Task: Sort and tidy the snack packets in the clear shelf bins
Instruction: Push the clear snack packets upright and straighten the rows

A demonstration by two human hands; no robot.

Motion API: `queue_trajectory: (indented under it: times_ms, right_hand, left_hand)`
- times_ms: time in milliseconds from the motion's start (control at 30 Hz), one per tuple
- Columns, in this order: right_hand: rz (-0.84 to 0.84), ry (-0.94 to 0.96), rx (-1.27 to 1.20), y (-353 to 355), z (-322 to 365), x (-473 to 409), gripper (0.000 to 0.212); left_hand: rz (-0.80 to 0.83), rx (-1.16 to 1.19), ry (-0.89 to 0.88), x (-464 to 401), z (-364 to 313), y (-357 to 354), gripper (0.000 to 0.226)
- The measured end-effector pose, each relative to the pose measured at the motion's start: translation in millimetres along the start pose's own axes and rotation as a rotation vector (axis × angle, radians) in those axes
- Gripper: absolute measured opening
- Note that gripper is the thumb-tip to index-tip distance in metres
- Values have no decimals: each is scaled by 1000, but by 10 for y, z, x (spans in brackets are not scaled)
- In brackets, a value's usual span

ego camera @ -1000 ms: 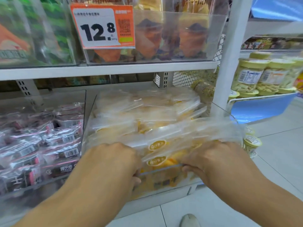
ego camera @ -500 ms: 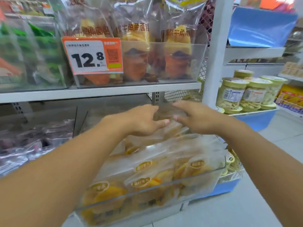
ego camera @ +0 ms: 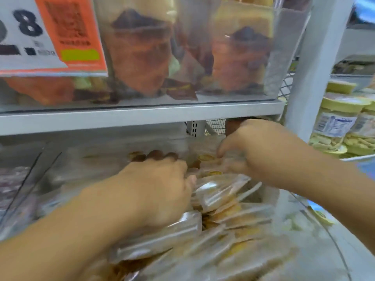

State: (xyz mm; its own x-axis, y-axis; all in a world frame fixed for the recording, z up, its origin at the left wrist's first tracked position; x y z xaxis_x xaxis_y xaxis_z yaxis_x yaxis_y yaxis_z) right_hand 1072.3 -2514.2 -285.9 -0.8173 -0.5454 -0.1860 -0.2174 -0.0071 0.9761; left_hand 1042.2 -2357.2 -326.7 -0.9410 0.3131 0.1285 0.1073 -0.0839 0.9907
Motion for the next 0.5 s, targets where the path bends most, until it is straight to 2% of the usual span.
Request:
queue_trajectory:
  times_ms: [33, 100, 167, 233, 300, 433, 500]
  right_hand:
    - [-3, 52, 5, -36, 64, -39, 18]
    - [100, 93, -99, -164, 76, -98, 17]
    - [185, 3, -152, -175, 3, -120, 18]
    - [246, -97, -105, -197, -69, -135, 27]
    - [205, -123, 30, -239, -54, -170, 28]
    - [-67, -279, 203, -237, -73, -300, 14]
    - [-82, -334, 200, -212, -98, -354, 13]
  left_hand:
    - [-7, -2, -2, -24, 12, 9, 32]
    - [-24, -5, -11, -56, 32, 20, 35]
    - [-30, 12, -21, -66, 43, 25, 42]
    - [-16, 45, -11, -52, 59, 22, 49]
    - [-17, 33, -16, -43, 56, 10, 50]
    - [-41, 12, -16, -5, 43, -17, 50]
    - [-88, 8, -20, -7, 49, -9, 52]
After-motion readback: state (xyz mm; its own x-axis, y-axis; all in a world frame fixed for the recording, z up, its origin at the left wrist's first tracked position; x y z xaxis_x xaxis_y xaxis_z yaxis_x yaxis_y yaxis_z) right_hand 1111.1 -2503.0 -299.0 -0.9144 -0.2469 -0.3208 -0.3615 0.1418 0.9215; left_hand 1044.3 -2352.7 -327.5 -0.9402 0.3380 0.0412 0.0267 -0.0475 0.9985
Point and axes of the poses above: each hand's wrist, its own x-axis away from the middle knuckle, its own y-axis out of the back of the hand, z = x × y, the point moved 5 cm from there along -x, towards the middle knuckle, and after that the axes turned 5 degrees about -x, right-handed, at the moved point
